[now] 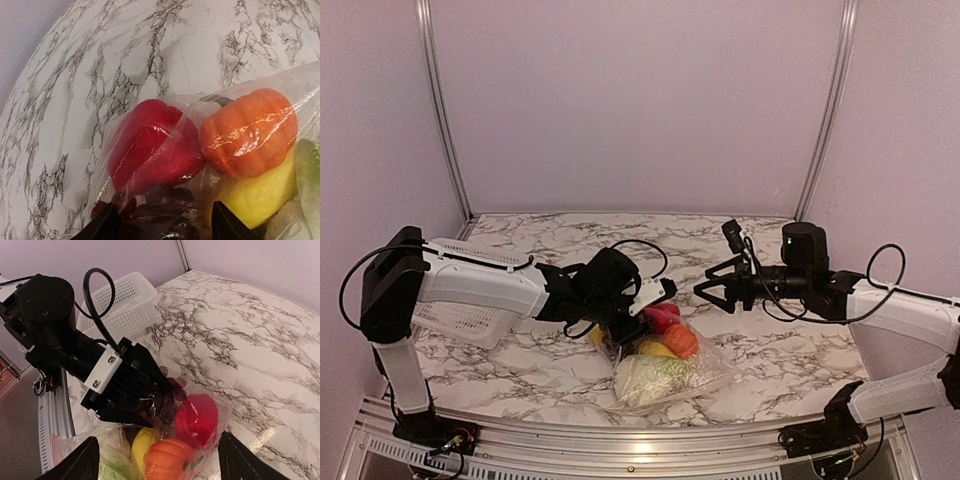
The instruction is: Open the zip-top bag and remove the fake food
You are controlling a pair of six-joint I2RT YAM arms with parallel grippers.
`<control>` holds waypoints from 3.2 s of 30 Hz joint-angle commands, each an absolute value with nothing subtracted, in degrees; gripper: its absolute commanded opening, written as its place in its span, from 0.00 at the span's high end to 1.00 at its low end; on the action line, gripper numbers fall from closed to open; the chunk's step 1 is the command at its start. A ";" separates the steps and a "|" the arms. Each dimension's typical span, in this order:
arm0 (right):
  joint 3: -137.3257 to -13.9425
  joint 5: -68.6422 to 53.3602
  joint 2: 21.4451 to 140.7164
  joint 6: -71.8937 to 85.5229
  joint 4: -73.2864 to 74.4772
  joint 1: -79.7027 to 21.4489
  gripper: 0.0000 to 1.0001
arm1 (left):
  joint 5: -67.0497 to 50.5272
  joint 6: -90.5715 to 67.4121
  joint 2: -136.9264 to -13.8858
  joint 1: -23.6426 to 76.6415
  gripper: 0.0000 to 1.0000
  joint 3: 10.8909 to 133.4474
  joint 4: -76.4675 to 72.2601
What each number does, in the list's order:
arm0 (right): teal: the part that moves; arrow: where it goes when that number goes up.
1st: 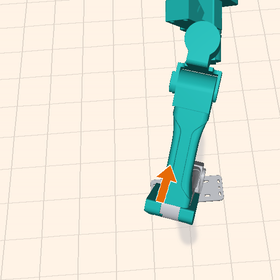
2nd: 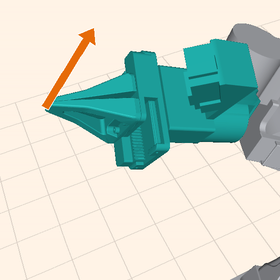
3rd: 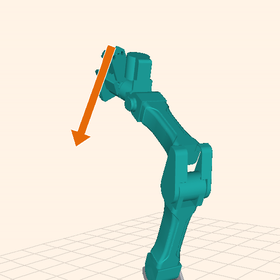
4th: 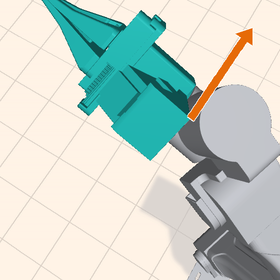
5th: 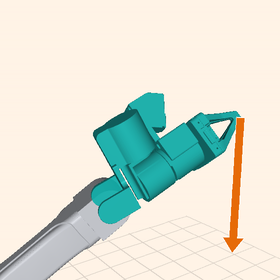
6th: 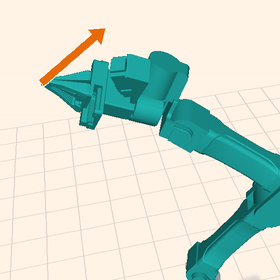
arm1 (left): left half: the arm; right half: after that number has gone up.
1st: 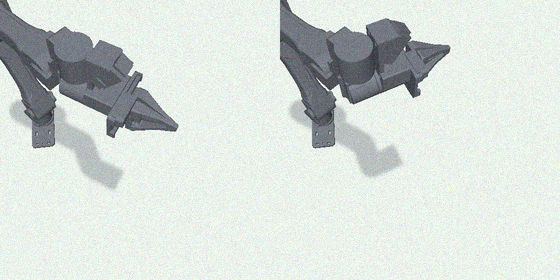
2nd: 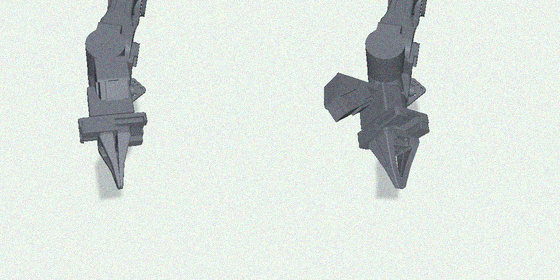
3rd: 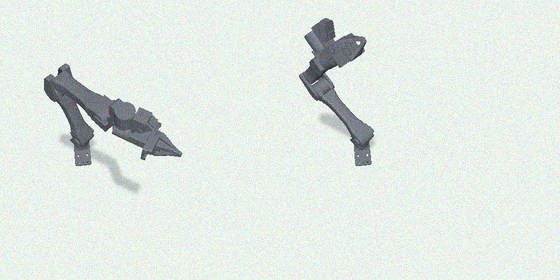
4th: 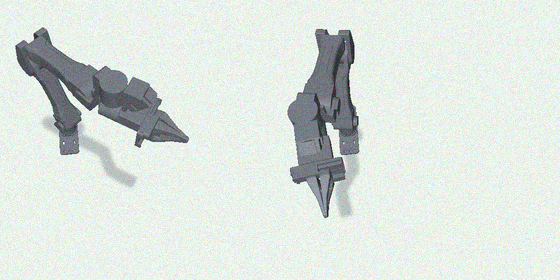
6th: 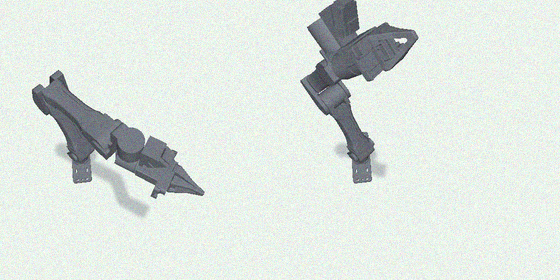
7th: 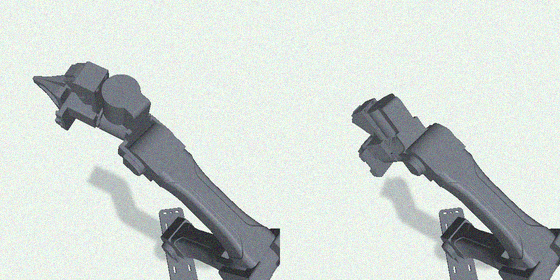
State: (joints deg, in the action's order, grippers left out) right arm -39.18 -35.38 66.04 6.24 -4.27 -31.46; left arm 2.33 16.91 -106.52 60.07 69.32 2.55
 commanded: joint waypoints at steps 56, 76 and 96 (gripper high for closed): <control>-28.91 -42.80 77.52 26.74 -7.30 -18.07 0.70 | 44.86 26.76 -129.40 82.83 0.66 90.68 1.79; -38.09 -41.37 52.77 9.28 -9.79 -19.86 0.16 | 7.48 25.62 -83.53 68.26 1.00 66.18 2.82; -51.88 -37.82 63.79 -8.28 -2.92 -42.76 0.21 | -12.97 29.36 -73.55 55.63 1.00 65.74 5.81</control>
